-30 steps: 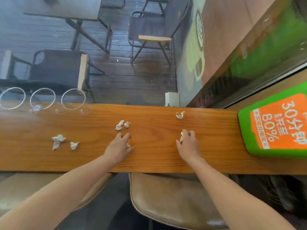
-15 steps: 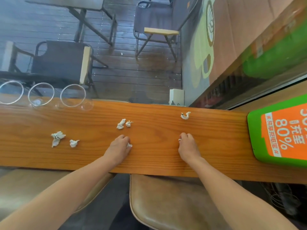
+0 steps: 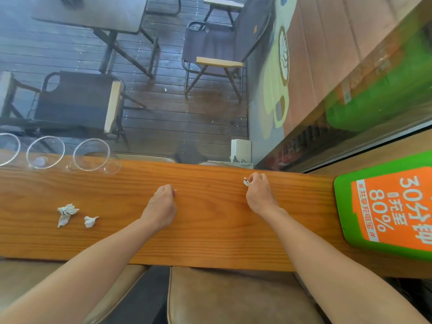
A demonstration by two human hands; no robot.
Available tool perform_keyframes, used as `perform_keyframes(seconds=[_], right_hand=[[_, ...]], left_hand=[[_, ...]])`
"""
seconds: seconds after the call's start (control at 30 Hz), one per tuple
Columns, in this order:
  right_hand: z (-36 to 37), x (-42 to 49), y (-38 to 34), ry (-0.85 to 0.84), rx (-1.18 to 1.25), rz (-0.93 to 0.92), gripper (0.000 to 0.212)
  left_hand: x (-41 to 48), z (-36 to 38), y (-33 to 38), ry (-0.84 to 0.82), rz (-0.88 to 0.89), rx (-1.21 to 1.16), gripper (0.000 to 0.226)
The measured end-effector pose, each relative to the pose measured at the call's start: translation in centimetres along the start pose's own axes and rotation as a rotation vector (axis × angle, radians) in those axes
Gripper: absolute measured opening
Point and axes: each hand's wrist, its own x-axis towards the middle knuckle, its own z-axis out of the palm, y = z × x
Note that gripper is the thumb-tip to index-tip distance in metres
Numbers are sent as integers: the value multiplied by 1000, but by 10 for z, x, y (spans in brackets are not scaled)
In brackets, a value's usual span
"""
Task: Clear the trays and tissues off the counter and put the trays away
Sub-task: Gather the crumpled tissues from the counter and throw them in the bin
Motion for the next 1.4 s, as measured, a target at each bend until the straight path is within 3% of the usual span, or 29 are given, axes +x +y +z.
perform_keyframes(seconds=[0.1, 0.23, 0.5, 0.73, 0.9, 1.13, 1.27, 1.4], right_hand=[[5, 13, 2, -6, -24, 23, 11], [13, 22, 10, -49, -103, 87, 29], [24, 21, 15, -84, -221, 33, 14], [33, 9, -6, -158, -169, -54, 39], [56, -15, -53, -254, -163, -94, 19], [93, -42, -136, -362, -139, -161, 32], [112, -61, -176, -293, -120, -114, 16], [127, -72, -201, -228, -91, -77, 22]], left_hand=[[8, 3, -1, 53, -66, -9, 16], [16, 9, -7, 107, -90, 43, 20], [25, 13, -4, 74, -111, 83, 15], [8, 4, 1, -153, -92, 135, 22], [-21, -7, -9, -245, -48, 110, 21], [-39, -40, -65, -287, 0, 17, 2], [-40, -71, -120, -293, 44, 76, 17], [-42, -89, -174, -220, 38, 129, 8]])
